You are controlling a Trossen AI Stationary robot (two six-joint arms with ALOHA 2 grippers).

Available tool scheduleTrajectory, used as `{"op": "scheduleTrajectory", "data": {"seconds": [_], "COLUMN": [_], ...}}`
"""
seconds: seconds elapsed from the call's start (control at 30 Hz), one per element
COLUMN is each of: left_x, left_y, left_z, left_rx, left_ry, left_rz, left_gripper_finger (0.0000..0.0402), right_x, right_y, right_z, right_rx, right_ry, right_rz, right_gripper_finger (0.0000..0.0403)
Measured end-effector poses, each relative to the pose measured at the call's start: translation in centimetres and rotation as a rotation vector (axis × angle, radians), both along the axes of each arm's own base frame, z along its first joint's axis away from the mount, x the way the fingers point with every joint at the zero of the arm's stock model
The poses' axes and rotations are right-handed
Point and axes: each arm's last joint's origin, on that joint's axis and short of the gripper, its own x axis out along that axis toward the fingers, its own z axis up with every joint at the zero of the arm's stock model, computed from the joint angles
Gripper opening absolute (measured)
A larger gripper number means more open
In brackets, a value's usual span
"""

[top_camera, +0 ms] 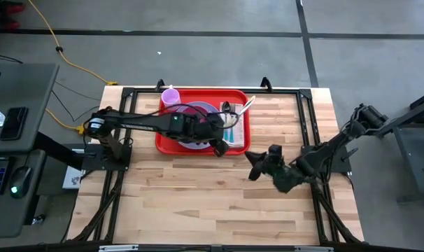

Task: Set up tray
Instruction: Put the yellow knife on the brown napkin

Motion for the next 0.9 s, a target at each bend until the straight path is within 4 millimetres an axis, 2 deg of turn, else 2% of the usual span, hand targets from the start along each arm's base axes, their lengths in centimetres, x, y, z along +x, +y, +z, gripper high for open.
{"op": "scheduleTrajectory", "data": {"seconds": [0.13,0.27,0.37,0.57,0.7,0.9], "left_x": [-0.7,-0.6,-0.3,-0.2,-0.2,-0.2], "left_y": [0.0,-0.6,-0.9,-1.4,-1.4,-1.4], "left_z": [1.1,1.3,1.6,1.7,1.8,1.8], "left_rx": [0.007,0.018,0.020,0.023,0.025,0.032], "left_ry": [-0.036,-0.065,-0.103,-0.122,-0.132,-0.131], "left_rz": [0.005,-0.004,-0.019,-0.022,-0.016,-0.010], "left_gripper_finger": [0.0117,0.0117,0.0117,0.0117,0.0117,0.0117], "right_x": [-0.5,-0.5,0.0,1.0,1.7,2.2], "right_y": [-0.9,-2.3,-3.4,-4.8,-5.6,-6.9], "right_z": [-0.4,-1.0,-0.8,0.8,1.6,2.2], "right_rx": [0.033,0.087,0.076,-0.056,-0.106,-0.129], "right_ry": [-0.203,-0.309,-0.325,-0.304,-0.299,-0.308], "right_rz": [-0.069,-0.034,-0.029,-0.060,-0.014,-0.031], "right_gripper_finger": [0.0000,0.0000,0.0000,0.0007,0.0035,0.0106]}}
